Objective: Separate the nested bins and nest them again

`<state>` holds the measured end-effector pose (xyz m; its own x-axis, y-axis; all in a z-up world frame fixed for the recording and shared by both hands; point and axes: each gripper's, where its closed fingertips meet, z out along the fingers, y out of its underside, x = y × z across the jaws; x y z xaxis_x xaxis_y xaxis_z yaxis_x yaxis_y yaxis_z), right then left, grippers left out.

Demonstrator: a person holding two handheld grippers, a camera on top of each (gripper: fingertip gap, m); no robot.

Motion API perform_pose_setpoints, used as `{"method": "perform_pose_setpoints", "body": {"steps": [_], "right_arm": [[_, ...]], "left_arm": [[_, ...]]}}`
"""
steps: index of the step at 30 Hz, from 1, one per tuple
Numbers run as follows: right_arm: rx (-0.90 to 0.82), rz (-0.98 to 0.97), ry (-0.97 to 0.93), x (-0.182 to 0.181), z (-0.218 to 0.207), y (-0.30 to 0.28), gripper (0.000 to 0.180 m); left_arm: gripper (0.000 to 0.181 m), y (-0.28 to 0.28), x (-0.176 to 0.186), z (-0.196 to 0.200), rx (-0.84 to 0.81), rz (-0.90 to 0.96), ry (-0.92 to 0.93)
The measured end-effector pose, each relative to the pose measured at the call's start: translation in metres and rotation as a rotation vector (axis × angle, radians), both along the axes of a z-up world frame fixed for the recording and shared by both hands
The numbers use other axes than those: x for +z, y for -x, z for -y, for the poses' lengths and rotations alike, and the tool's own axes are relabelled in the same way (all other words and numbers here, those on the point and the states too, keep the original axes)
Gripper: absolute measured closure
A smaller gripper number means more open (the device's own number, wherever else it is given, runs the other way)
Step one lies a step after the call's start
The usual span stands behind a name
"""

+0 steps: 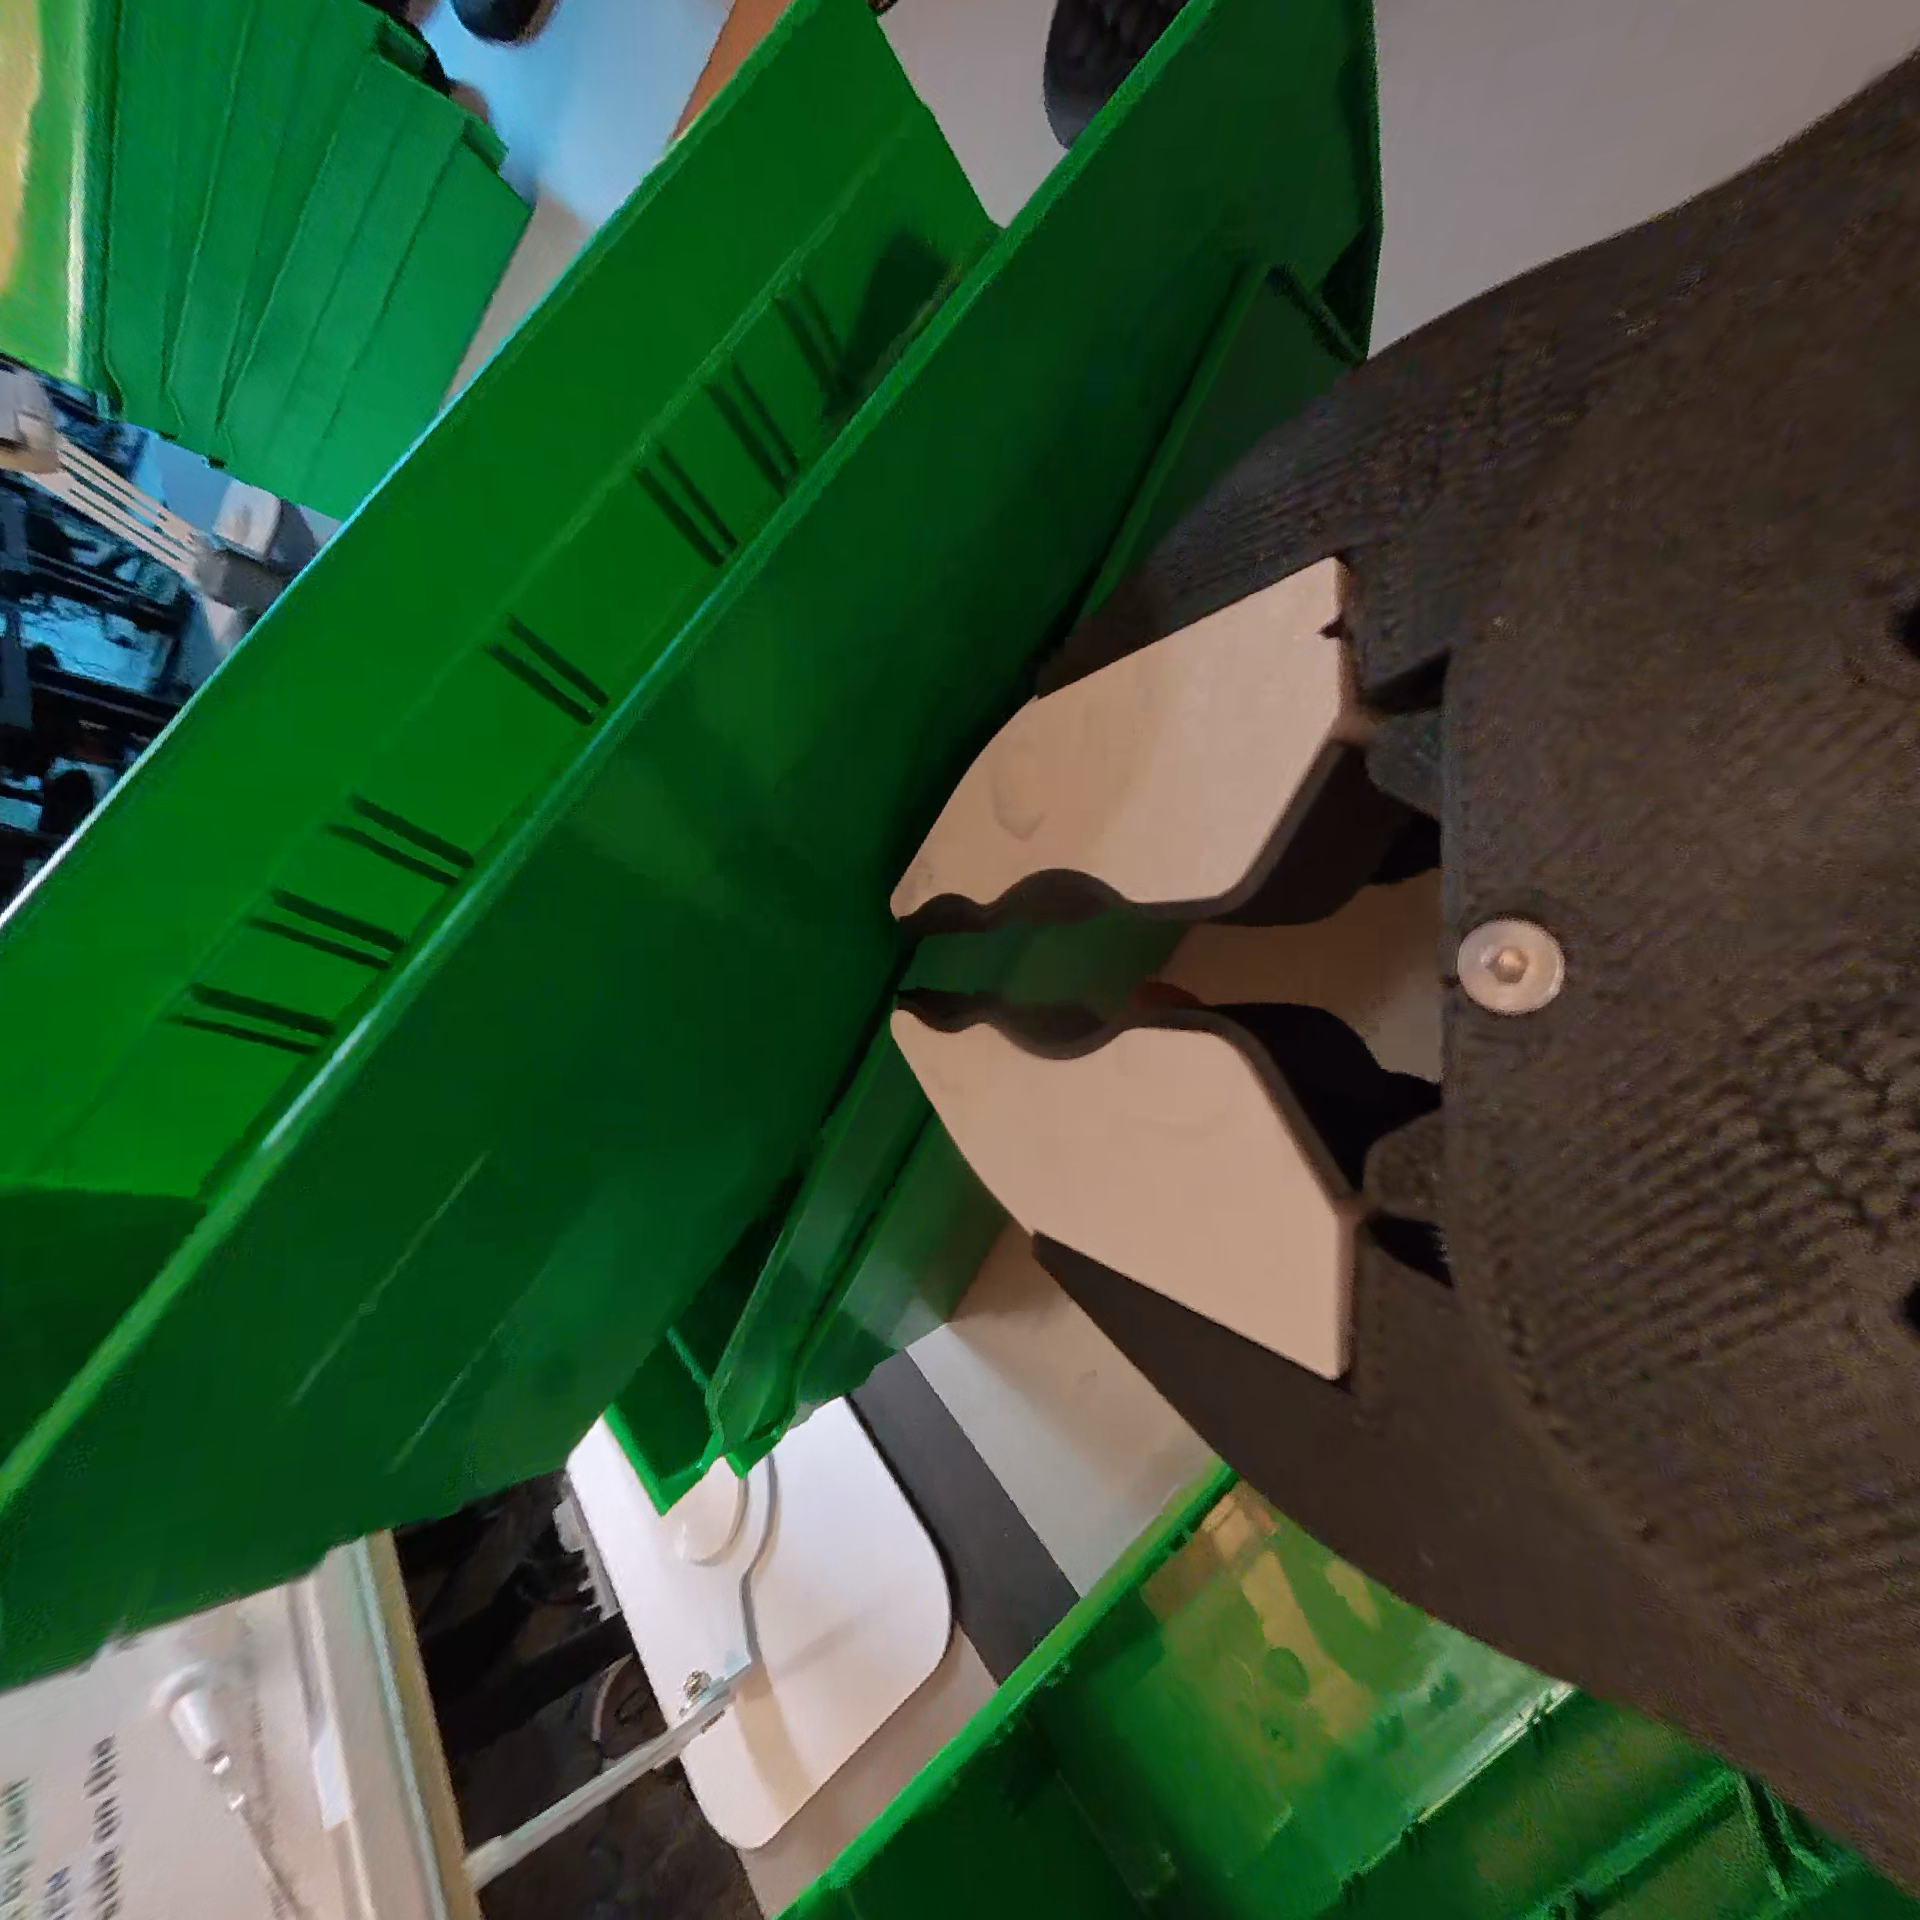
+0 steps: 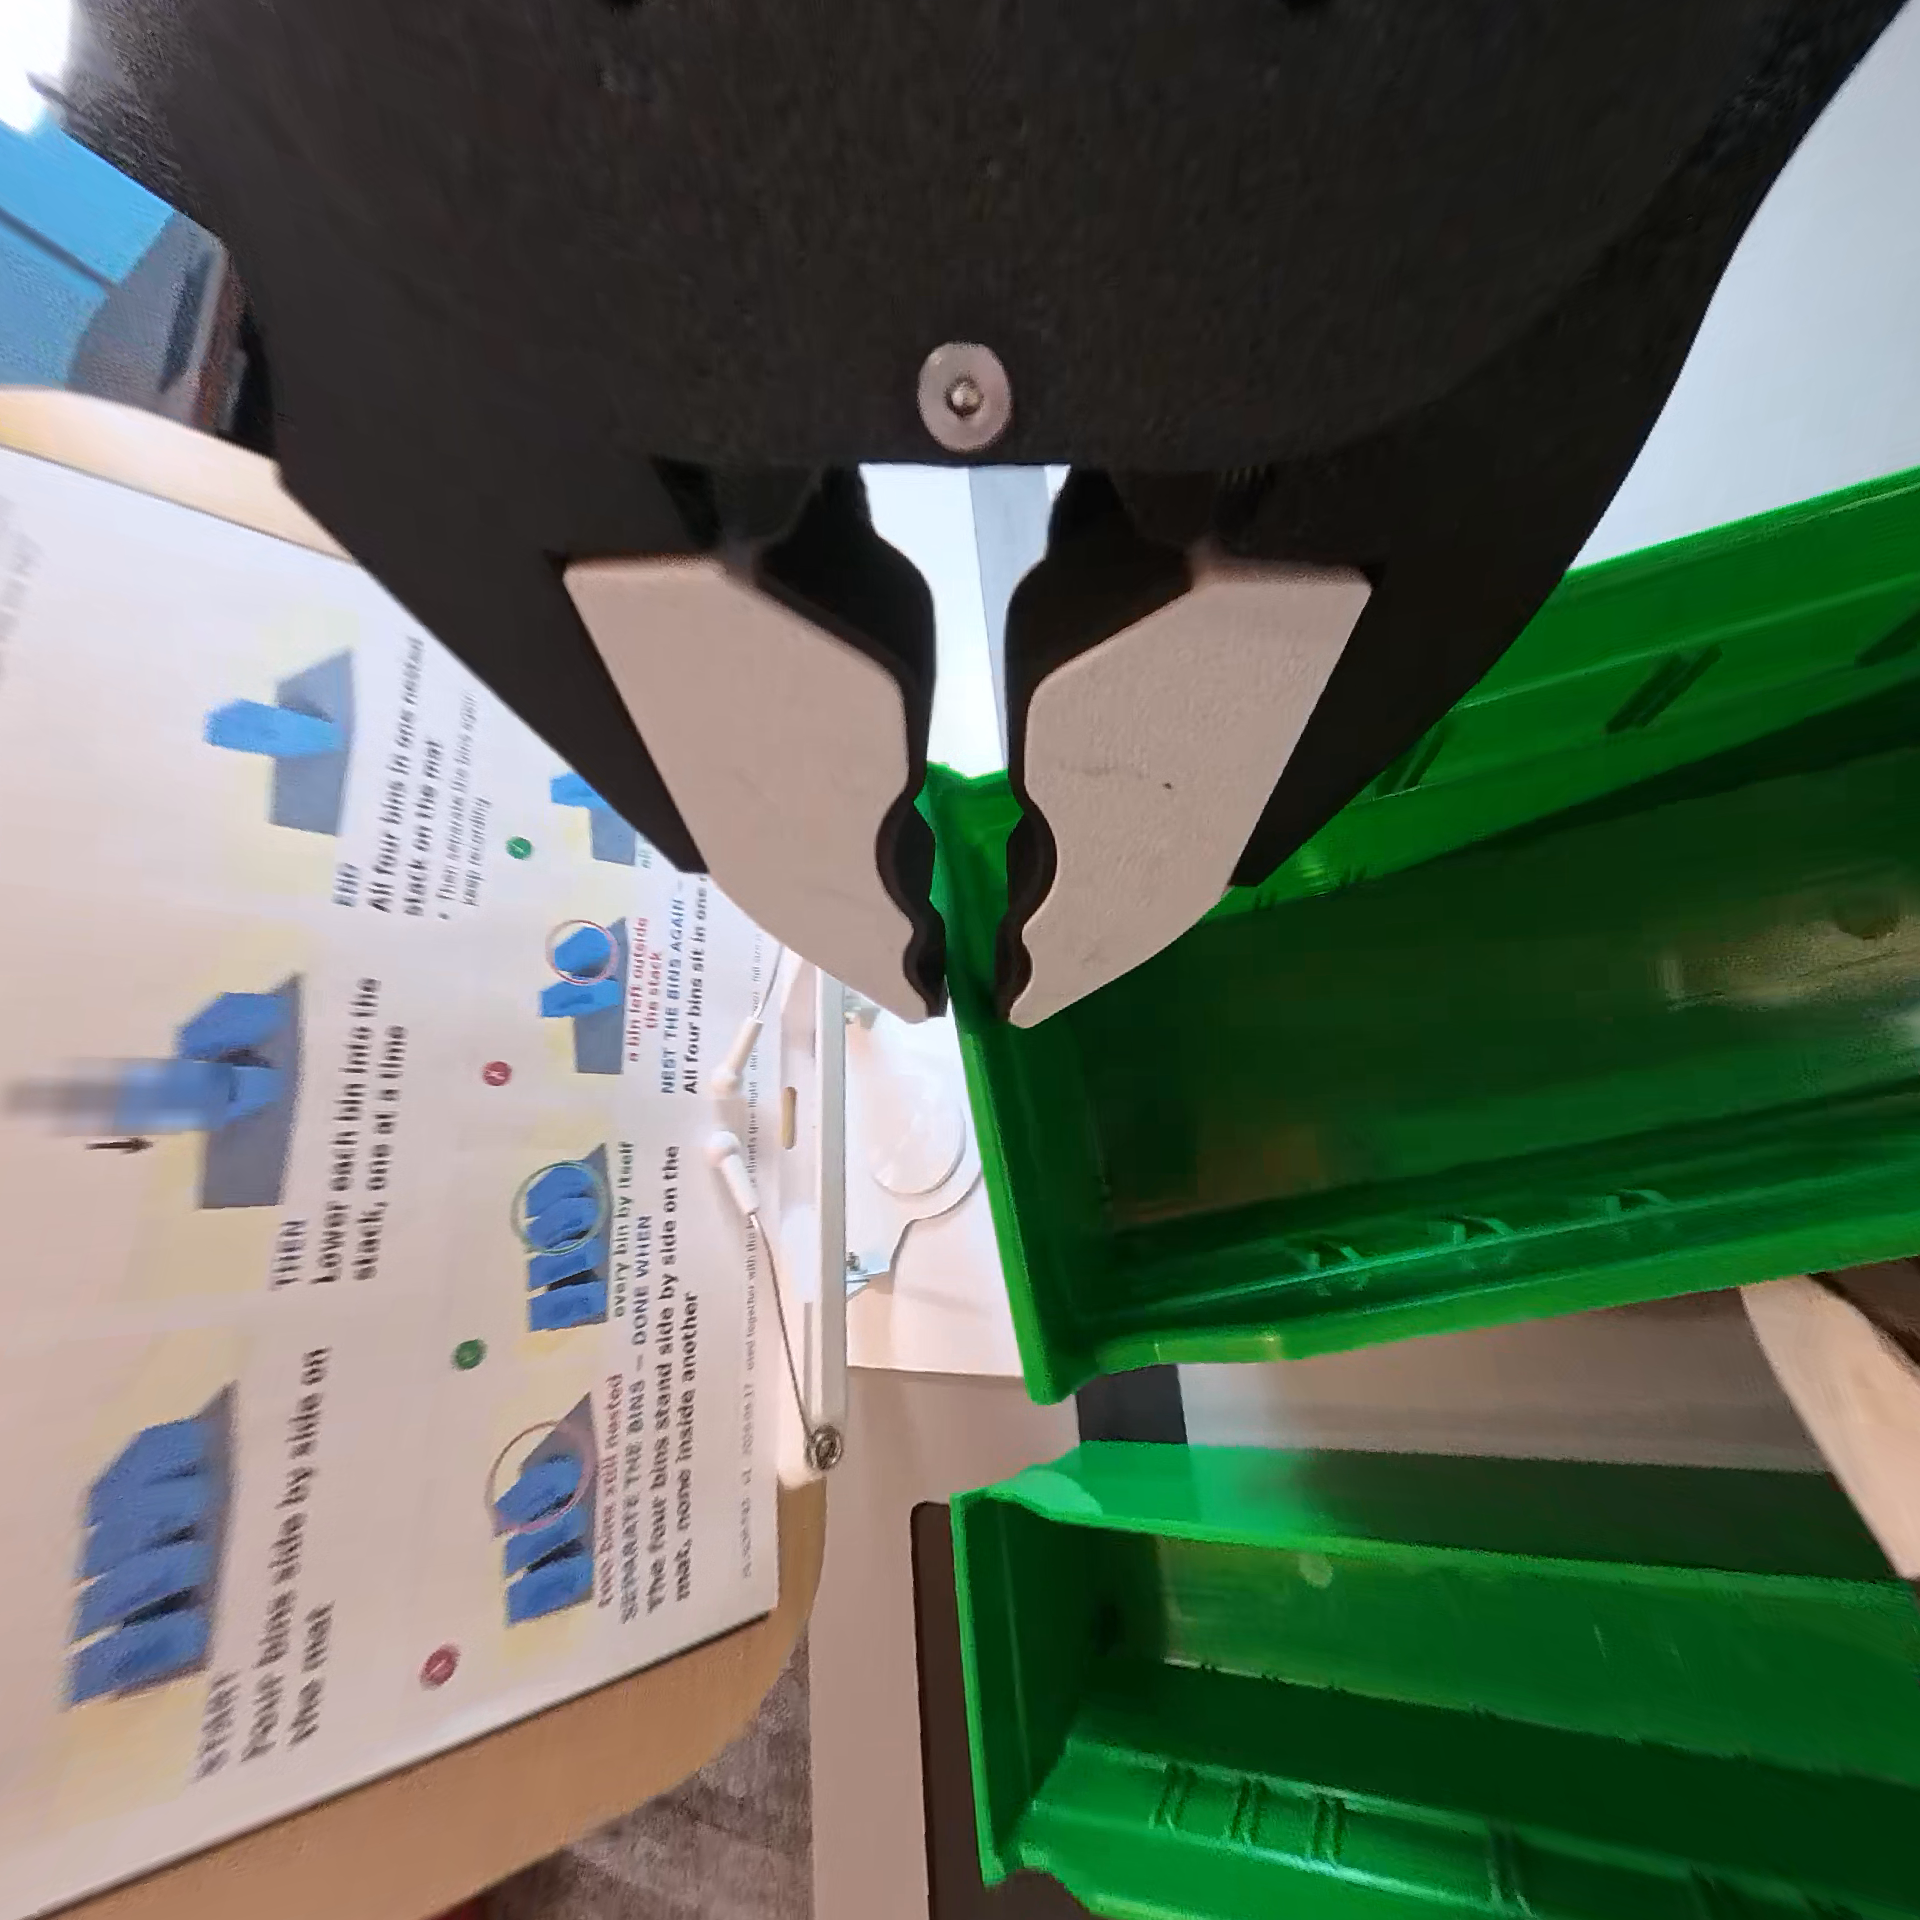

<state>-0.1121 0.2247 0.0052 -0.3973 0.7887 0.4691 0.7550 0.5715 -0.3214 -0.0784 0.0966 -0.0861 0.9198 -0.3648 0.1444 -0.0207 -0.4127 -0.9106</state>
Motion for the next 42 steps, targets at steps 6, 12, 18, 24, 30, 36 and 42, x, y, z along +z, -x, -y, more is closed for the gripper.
{"method": "perform_pose_setpoints", "body": {"steps": [6,12,18,24,30,36,42], "right_arm": [[0.009,-0.061,-0.049,0.031,0.015,-0.014,0.172],[0.025,-0.129,-0.038,0.071,0.041,-0.036,0.173],[0.001,-0.167,-0.063,0.091,0.052,-0.053,0.173],[-0.044,-0.195,-0.132,0.083,0.043,-0.059,0.173],[-0.110,-0.232,-0.189,0.069,0.030,-0.047,0.170],[-0.162,-0.346,-0.291,0.063,0.019,-0.046,0.167],[-0.152,-0.585,-0.246,0.081,0.077,-0.079,0.146]], "left_arm": [[0.160,0.001,0.019,0.018,-0.030,0.076,-0.077],[0.158,-0.003,0.006,0.047,-0.077,0.007,-0.096],[0.145,-0.045,0.007,0.090,-0.241,-0.103,-0.206],[0.135,-0.089,0.004,0.129,-0.272,-0.189,-0.325],[0.158,-0.103,0.002,0.108,-0.057,-0.345,-0.451],[0.166,-0.101,0.004,0.108,0.025,-0.473,-0.542],[0.171,-0.094,0.008,0.106,0.060,-0.536,-0.606]]}}
